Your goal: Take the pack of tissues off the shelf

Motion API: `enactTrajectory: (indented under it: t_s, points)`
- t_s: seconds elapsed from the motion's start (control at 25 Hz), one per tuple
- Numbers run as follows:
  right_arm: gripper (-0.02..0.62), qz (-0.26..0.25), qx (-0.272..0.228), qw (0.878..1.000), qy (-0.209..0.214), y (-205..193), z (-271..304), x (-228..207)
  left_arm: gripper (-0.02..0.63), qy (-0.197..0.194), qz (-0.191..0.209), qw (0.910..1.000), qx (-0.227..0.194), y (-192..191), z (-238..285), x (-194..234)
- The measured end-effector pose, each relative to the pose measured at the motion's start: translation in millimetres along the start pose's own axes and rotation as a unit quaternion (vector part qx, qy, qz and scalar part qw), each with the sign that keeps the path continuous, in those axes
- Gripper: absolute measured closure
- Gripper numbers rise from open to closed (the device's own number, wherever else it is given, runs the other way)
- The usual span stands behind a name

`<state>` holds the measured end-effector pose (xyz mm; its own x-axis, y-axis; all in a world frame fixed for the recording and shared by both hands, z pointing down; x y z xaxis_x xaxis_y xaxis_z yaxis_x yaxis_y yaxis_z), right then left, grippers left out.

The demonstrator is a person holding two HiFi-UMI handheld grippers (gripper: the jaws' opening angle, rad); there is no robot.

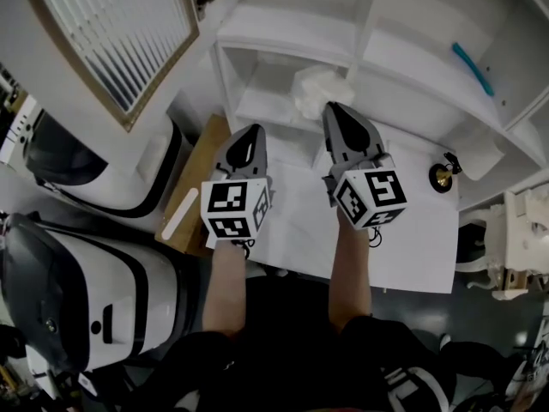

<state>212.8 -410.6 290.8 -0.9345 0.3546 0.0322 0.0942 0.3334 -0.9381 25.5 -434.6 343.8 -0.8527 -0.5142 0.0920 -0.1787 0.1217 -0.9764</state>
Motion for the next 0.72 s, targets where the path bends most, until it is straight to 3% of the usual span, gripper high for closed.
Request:
enactTrajectory:
  t_s: [0.24,0.72]
  points:
    - [0.575,0.021,0.054,0.997,0.041,-2,-11,-16,0.595,0.005,0.038,0.9981,-0.047,37,0,-12]
    - [0.575,0.024,0.052,0.997,0.058,-6,-14,-22,0.595,0.012,0.048,0.9980,-0.041,36,4,-22]
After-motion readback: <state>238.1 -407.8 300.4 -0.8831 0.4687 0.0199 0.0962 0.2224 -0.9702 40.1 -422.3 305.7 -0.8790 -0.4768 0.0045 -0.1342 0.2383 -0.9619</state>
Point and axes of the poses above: the fingertips, and each gripper's own axes: z forward along the fingers, x to its left, y out of its top, the point moved 8 cm from there along -z, backward along the fingers, and after that the axes turned 13 degrees about -x, right-handed, at the moved point
